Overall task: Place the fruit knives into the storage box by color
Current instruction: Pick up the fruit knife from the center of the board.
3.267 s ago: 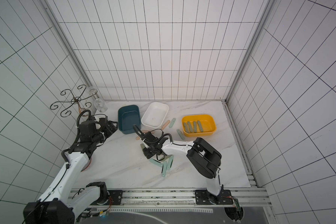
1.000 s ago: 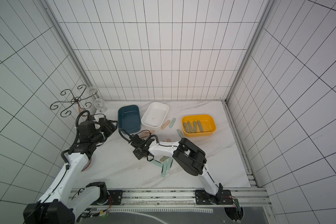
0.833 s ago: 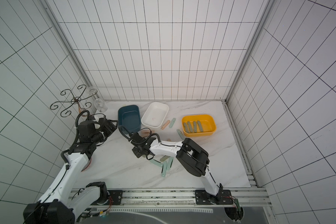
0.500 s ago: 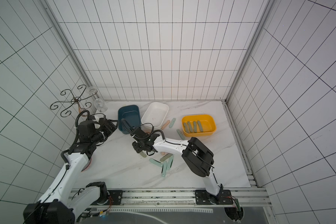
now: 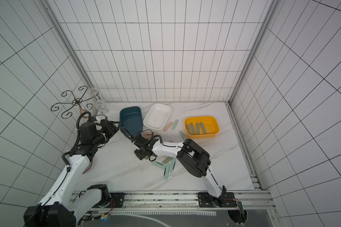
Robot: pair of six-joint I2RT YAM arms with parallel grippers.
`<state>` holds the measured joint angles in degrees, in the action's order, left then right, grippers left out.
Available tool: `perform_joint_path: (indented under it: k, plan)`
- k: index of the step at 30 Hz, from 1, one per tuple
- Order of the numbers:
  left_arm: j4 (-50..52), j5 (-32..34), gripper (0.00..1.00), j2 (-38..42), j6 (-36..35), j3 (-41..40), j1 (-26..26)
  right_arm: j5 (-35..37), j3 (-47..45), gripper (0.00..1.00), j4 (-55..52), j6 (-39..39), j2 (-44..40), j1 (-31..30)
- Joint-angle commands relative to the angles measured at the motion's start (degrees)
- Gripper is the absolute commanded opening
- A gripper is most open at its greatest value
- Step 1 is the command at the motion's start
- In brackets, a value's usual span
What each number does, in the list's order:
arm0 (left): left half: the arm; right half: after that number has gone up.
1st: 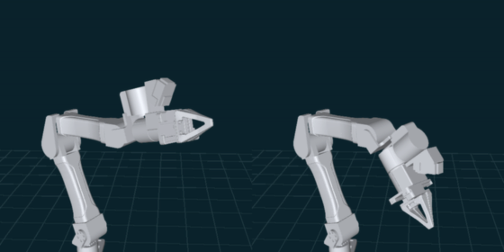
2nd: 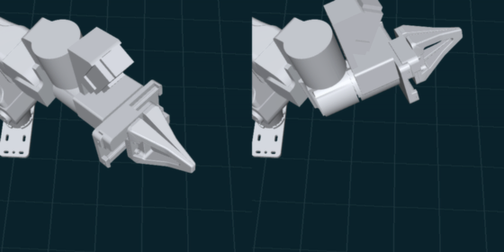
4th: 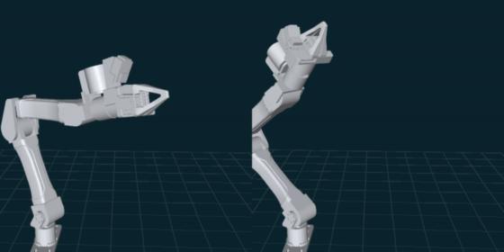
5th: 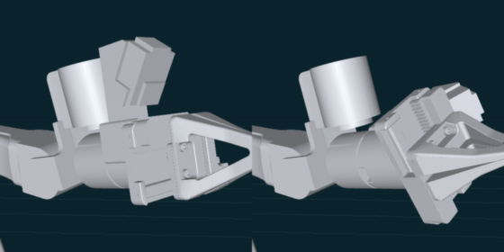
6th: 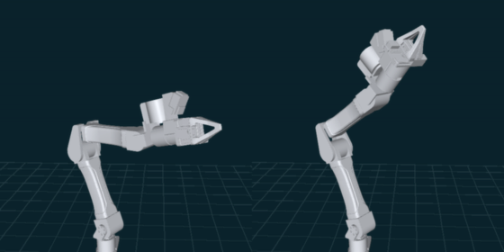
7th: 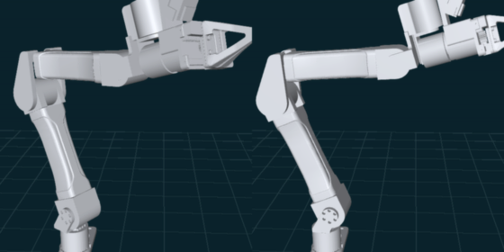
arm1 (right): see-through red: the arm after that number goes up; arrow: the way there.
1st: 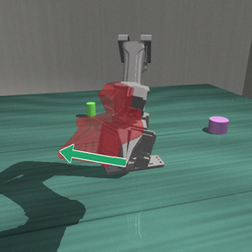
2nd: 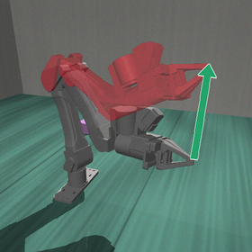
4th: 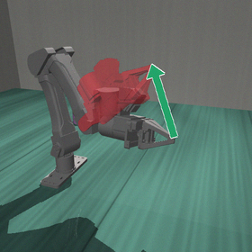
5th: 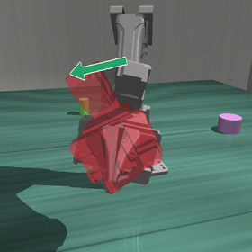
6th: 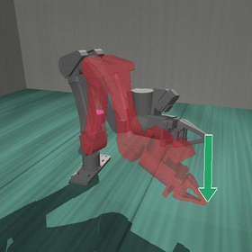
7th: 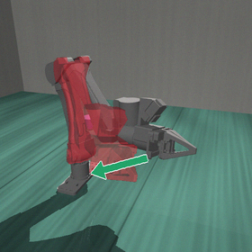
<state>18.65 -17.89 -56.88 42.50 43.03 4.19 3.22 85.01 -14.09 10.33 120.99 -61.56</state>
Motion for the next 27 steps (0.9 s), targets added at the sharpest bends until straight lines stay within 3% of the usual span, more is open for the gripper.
perform_joint_path:
  k: [1,8,22,27]
  plan:
    - [-1.08,0.24,0.97,0.02,0.11,1.29,0.21,1.10,2.44,0.46,-0.06,-1.44,1.94,-0.67]
    - [-1.08,0.23,0.97,0.26,0.38,1.18,0.21,3.35,2.76,0.44,-0.54,-2.24,4.05,-1.17]
    - [-1.25,0.09,0.97,0.54,0.80,1.10,0.21,5.21,2.75,0.20,-0.62,-2.60,3.50,-1.79]
    - [-1.34,-0.02,0.97,0.53,1.01,1.27,0.21,5.48,2.71,0.19,0.10,-1.83,1.24,-1.55]
